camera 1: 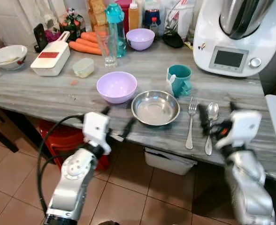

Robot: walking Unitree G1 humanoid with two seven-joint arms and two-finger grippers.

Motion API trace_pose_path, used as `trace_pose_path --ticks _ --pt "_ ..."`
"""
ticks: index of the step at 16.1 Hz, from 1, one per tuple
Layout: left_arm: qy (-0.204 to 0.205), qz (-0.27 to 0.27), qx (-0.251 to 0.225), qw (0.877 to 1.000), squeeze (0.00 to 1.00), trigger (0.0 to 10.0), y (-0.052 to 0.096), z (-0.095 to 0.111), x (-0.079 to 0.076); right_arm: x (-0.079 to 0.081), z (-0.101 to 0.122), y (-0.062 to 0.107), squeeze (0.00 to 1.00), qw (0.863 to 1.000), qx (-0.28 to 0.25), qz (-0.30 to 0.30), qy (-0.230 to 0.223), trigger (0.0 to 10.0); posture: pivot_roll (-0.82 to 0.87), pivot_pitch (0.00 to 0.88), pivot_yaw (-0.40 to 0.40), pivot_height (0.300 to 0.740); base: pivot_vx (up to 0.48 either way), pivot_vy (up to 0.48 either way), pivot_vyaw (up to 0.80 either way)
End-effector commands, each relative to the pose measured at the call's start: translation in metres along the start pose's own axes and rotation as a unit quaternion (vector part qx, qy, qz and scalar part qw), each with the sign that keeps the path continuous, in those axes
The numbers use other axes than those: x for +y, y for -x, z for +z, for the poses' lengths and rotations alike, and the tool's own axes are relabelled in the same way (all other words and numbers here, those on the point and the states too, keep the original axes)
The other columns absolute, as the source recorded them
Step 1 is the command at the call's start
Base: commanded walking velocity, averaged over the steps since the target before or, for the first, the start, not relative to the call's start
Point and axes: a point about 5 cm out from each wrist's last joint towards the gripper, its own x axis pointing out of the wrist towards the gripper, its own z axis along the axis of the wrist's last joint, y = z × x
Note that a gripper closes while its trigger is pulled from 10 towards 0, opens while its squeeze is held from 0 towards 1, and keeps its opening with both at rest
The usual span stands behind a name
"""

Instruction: Setting the table

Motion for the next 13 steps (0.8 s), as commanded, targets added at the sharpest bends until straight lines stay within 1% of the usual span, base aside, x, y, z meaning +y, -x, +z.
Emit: trace_pose_path --ticks 1,2,3,4,6,9,10,13 --pt "-0.011 0.025 0.013 1.000 0.00 10.0 0.002 -0.004 0.008 0.007 0.007 0.001 1.00 1.000 -0.007 0.007 -0.002 10.0 -0.05 0.040 0.023 0.740 0.000 0.000 0.00" --pt "-0.021 0.062 0.021 0.998 0.00 10.0 0.007 -0.009 0.018 0.015 0.009 0.006 0.36 1.000 -0.001 0.010 -0.010 10.0 -0.05 0.037 0.021 0.740 0.000 0.000 0.00" --pt "-0.023 0.081 0.025 0.996 0.00 10.0 0.010 -0.011 0.023 0.019 0.011 0.007 0.00 1.000 -0.002 0.014 -0.011 10.0 -0.05 0.037 0.022 0.740 0.000 0.000 0.00" --pt "-0.028 0.097 0.029 0.994 0.00 10.0 0.012 -0.013 0.026 0.022 0.012 0.008 0.00 1.000 -0.003 0.029 -0.005 10.0 -0.05 0.035 0.022 0.740 0.000 0.000 0.41" --pt "-0.039 0.112 0.029 0.993 0.00 10.0 0.013 -0.015 0.028 0.025 0.015 0.007 0.00 0.999 -0.001 0.033 -0.004 10.0 -0.05 0.036 0.022 0.740 0.000 0.000 0.72" --pt "-0.047 0.112 0.025 0.992 0.00 10.0 0.009 -0.015 0.025 0.027 0.017 0.004 0.00 0.999 0.002 0.036 -0.006 10.0 -0.04 0.034 0.020 0.740 0.000 0.000 0.80" --pt "-0.051 0.122 0.022 0.991 0.00 10.0 0.006 -0.014 0.028 0.029 0.017 0.003 0.00 0.999 0.001 0.044 -0.006 10.0 -0.04 0.034 0.020 0.740 0.000 0.000 0.80" --pt "-0.059 0.136 0.022 0.989 0.00 10.0 0.004 -0.013 0.032 0.034 0.017 0.003 0.00 0.998 0.001 0.058 -0.005 10.0 -0.04 0.034 0.020 0.740 0.000 0.000 0.80"
